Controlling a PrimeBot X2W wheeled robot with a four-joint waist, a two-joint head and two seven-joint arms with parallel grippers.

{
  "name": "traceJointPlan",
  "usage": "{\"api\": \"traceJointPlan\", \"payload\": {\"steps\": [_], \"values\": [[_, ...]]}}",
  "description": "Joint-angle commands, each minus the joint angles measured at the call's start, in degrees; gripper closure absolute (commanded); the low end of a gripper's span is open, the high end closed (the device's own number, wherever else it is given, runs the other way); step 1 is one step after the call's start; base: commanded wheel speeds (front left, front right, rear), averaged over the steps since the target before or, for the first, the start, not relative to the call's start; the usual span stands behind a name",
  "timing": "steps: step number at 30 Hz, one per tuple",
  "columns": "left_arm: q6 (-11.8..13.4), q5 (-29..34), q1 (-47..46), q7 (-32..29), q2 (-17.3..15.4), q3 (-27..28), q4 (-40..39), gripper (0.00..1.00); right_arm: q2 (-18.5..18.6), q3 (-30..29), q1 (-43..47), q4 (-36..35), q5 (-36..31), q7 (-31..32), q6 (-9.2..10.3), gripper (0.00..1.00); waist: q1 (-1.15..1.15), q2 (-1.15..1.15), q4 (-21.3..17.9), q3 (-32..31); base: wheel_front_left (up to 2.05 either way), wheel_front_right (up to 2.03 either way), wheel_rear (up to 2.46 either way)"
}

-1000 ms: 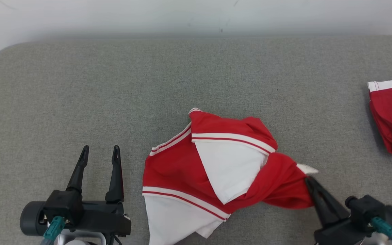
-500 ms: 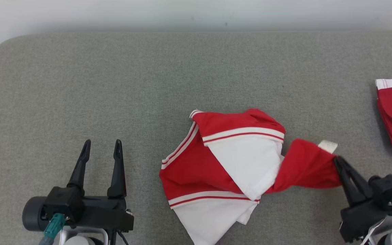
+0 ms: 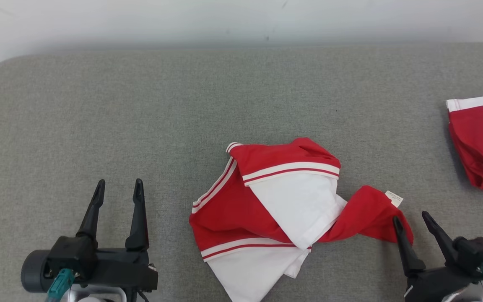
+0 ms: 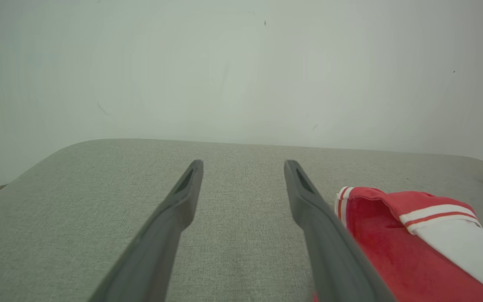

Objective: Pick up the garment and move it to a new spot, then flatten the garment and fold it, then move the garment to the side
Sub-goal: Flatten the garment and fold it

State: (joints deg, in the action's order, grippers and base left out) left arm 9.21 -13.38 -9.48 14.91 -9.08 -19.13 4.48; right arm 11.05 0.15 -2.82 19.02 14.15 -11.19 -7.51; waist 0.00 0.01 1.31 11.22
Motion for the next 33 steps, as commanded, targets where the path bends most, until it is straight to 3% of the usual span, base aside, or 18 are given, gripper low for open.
{"api": "traceJointPlan", "payload": {"steps": [1,10,16,23,33], "values": [[0.1,0.11,0.86,0.28,-0.55,0.51,0.04,0.0,-0.4,-0.85,1.31,-0.93,0.85,-0.54,0.05,0.0,0.0,-0.01,-0.62,-0.78,0.0,0.0,0.0],[2.34,-0.57,3.71,0.28,-1.71,3.06,-1.09,0.0,-3.41,-7.16,6.21,-13.37,-0.21,-0.57,0.05,0.0,0.0,-0.01,-2.92,-3.67,0.0,0.0,0.0],[3.4,-1.09,5.83,0.28,-2.59,4.82,-3.07,0.0,-4.81,-6.97,5.39,-20.87,-1.84,1.48,0.05,0.0,0.0,-0.01,-2.93,-5.18,0.0,0.0,0.0],[3.74,-1.68,9.06,0.26,-2.91,4.74,-3.49,0.0,-6.09,-3.17,7.35,-23.49,-2.9,3.32,0.05,0.0,0.0,-0.01,-2.42,-8.46,0.0,0.0,0.0],[3.07,-1.9,12.56,0.27,-3.57,4.67,-3.51,0.0,-7.54,-2.68,11.48,-24.22,-3.19,4.13,0.05,0.0,0.0,-0.01,-1.54,-11.59,0.0,0.0,0.0]]}}
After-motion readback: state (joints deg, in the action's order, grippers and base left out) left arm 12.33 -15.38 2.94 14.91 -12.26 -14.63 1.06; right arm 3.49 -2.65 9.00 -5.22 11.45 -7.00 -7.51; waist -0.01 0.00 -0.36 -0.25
